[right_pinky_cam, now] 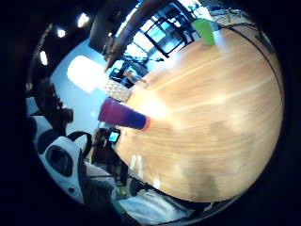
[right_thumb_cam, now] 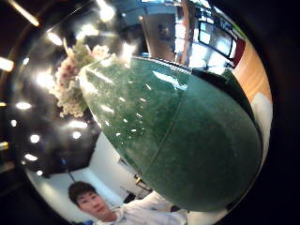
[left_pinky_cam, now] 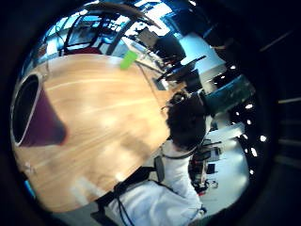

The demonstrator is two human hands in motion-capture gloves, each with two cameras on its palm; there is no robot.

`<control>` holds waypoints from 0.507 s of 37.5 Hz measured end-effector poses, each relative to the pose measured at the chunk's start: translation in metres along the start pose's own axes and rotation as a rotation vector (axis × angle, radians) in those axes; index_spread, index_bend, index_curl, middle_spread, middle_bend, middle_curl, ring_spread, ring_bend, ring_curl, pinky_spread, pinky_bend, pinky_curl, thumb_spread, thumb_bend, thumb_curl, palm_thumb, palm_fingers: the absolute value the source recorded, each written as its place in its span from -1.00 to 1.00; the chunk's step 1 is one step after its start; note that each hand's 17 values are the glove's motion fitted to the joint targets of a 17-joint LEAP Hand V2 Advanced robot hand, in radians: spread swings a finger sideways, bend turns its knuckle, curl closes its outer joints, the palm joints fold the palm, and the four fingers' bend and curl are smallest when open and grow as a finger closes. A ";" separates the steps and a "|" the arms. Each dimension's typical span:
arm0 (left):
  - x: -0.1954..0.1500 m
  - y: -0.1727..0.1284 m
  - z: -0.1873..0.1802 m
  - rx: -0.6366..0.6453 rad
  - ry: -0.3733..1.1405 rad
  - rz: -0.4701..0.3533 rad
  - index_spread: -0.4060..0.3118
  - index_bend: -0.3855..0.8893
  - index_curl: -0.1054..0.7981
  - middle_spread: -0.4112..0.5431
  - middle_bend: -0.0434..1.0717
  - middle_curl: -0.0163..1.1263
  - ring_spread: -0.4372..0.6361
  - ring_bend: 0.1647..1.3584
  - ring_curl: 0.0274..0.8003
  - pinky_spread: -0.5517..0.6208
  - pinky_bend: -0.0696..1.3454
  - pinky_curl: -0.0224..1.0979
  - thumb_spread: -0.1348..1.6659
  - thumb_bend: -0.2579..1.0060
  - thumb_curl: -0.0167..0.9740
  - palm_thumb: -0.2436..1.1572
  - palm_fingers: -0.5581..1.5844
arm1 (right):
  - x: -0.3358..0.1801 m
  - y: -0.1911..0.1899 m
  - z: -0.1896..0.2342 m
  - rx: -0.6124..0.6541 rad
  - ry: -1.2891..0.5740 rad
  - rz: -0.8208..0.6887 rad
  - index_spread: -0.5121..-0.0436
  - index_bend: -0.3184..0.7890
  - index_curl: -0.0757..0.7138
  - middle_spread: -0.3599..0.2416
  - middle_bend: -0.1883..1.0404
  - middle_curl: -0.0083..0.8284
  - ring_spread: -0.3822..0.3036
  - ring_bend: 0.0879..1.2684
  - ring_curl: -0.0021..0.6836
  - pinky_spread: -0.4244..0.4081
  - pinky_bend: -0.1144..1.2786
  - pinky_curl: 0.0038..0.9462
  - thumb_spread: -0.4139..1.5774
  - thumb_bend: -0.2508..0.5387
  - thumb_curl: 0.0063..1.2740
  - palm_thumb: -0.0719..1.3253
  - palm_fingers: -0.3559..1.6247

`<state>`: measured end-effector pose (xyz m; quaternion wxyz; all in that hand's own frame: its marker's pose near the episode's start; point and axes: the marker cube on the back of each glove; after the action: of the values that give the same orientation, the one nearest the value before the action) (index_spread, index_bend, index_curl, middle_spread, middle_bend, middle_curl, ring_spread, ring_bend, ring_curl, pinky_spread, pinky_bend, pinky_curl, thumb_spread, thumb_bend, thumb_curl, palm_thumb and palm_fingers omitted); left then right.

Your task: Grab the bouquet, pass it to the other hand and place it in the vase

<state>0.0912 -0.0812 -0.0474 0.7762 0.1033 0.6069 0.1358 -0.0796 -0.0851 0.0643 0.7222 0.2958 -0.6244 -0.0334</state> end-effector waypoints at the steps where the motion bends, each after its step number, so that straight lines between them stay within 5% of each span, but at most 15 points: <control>1: 0.000 0.000 0.004 0.003 0.018 -0.047 0.17 -0.22 -0.12 0.20 -0.61 -0.47 0.11 -0.23 -0.28 0.26 -0.26 -0.33 0.31 -0.62 -0.39 -0.26 -0.18 | -0.002 0.003 0.004 -0.005 -0.023 -0.011 0.44 0.69 0.71 -0.24 0.75 0.59 -0.40 0.62 0.72 -0.52 0.28 0.11 0.38 -0.39 -0.26 0.61 0.76; 3: -0.004 -0.002 0.012 0.008 0.051 -0.113 0.18 -0.22 -0.14 0.20 -0.61 -0.47 0.09 -0.22 -0.28 0.23 -0.25 -0.32 0.29 -0.62 -0.38 -0.24 -0.18 | -0.001 0.008 0.012 -0.015 -0.053 -0.035 0.44 0.69 0.72 -0.24 0.75 0.59 -0.40 0.63 0.73 -0.52 0.28 0.11 0.37 -0.40 -0.24 0.61 0.76; 10: 0.008 0.000 0.040 0.008 0.173 -0.080 0.13 -0.21 -0.16 0.13 -0.61 -0.46 -0.01 -0.22 -0.29 0.14 -0.23 -0.33 0.24 -0.63 -0.36 -0.21 -0.14 | 0.004 0.035 0.040 -0.040 -0.105 -0.050 0.45 0.68 0.75 -0.24 0.75 0.58 -0.39 0.64 0.72 -0.52 0.29 0.13 0.35 -0.41 -0.19 0.61 0.75; 16: 0.007 0.004 0.044 0.112 0.154 -0.099 -0.22 -0.11 -0.11 -0.37 -0.38 -0.40 -0.50 -0.26 -0.36 -0.35 -0.20 -0.37 0.20 -0.60 -0.32 -0.12 0.50 | 0.003 0.055 0.052 -0.046 -0.120 -0.041 0.45 0.66 0.77 -0.23 0.76 0.58 -0.39 0.65 0.72 -0.52 0.29 0.13 0.32 -0.41 -0.15 0.60 0.75; 17: 0.004 0.004 0.043 0.133 0.131 -0.095 -0.21 -0.17 -0.13 -0.36 -0.51 -0.44 -0.47 -0.29 -0.37 -0.35 -0.20 -0.37 0.19 -0.64 -0.33 -0.16 0.39 | 0.005 0.057 0.053 -0.048 -0.119 -0.041 0.45 0.65 0.77 -0.23 0.76 0.58 -0.39 0.65 0.72 -0.52 0.29 0.13 0.32 -0.41 -0.14 0.60 0.75; 18: 0.000 0.004 0.043 0.157 0.103 -0.087 -0.37 0.00 -0.03 -0.50 -0.17 -0.29 -0.62 -0.26 -0.27 -0.50 -0.16 -0.32 0.21 -0.55 -0.29 -0.02 0.81 | 0.006 0.059 0.055 -0.052 -0.116 -0.037 0.45 0.65 0.77 -0.23 0.76 0.58 -0.39 0.65 0.72 -0.52 0.29 0.13 0.31 -0.41 -0.13 0.60 0.75; 19: -0.003 0.005 0.042 0.184 0.071 -0.078 -0.43 0.03 -0.02 -0.56 -0.14 -0.29 -0.67 -0.22 -0.25 -0.56 -0.15 -0.31 0.21 -0.54 -0.28 0.01 0.88 | 0.008 0.062 0.056 -0.056 -0.114 -0.031 0.45 0.65 0.78 -0.23 0.76 0.58 -0.39 0.65 0.72 -0.52 0.29 0.13 0.31 -0.41 -0.13 0.60 0.75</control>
<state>0.1304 -0.0776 -0.0326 0.7462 0.1458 0.6474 0.0529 -0.1498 -0.0591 0.1030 0.6928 0.2828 -0.6587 -0.0787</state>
